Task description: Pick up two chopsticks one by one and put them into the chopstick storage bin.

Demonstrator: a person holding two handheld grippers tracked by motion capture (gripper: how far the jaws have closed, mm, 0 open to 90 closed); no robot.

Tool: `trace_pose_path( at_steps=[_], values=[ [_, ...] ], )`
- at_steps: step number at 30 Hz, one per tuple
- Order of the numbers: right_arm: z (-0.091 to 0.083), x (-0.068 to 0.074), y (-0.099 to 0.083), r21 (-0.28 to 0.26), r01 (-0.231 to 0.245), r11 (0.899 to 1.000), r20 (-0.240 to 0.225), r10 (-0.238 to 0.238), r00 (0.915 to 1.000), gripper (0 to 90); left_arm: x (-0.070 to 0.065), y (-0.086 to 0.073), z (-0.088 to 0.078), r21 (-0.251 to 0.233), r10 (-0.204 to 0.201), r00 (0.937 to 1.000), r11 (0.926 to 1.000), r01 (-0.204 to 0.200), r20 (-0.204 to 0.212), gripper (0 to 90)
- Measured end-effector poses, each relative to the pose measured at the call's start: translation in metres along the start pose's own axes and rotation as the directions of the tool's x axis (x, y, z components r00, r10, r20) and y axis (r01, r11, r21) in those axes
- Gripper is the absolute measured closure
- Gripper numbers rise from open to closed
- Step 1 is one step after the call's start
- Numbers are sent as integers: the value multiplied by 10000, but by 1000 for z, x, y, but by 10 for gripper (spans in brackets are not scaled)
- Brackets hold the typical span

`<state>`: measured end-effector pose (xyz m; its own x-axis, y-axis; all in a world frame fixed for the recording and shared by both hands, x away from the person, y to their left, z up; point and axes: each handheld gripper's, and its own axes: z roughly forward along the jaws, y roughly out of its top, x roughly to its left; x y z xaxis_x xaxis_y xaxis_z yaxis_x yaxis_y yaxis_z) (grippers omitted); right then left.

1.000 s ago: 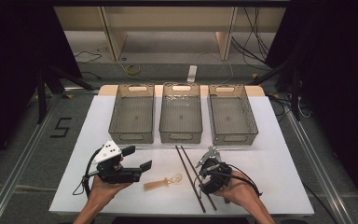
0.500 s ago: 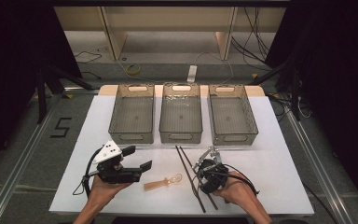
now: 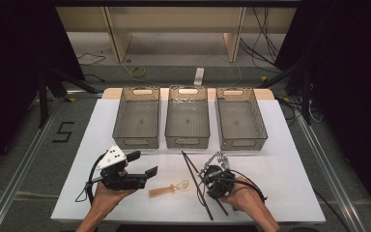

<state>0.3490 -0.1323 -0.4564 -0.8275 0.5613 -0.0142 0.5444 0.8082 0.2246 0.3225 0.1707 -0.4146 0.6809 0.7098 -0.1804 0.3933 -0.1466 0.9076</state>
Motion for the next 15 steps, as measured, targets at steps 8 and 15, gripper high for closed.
trace_pose_path(
  at_steps=[8, 15],
  values=[
    [0, -2, 2, 165, -47, 9999, 57, 46, 10000, 821, 0, 0, 0, 8, 11, 10000, 10000, -11, 36, 145],
    [1, -1, 3, 171, 26, 9999, 151, -29, 9999, 849, 0, 0, 0, 8, 24, 10000, 10000, -24, 40, 145]
  ],
)
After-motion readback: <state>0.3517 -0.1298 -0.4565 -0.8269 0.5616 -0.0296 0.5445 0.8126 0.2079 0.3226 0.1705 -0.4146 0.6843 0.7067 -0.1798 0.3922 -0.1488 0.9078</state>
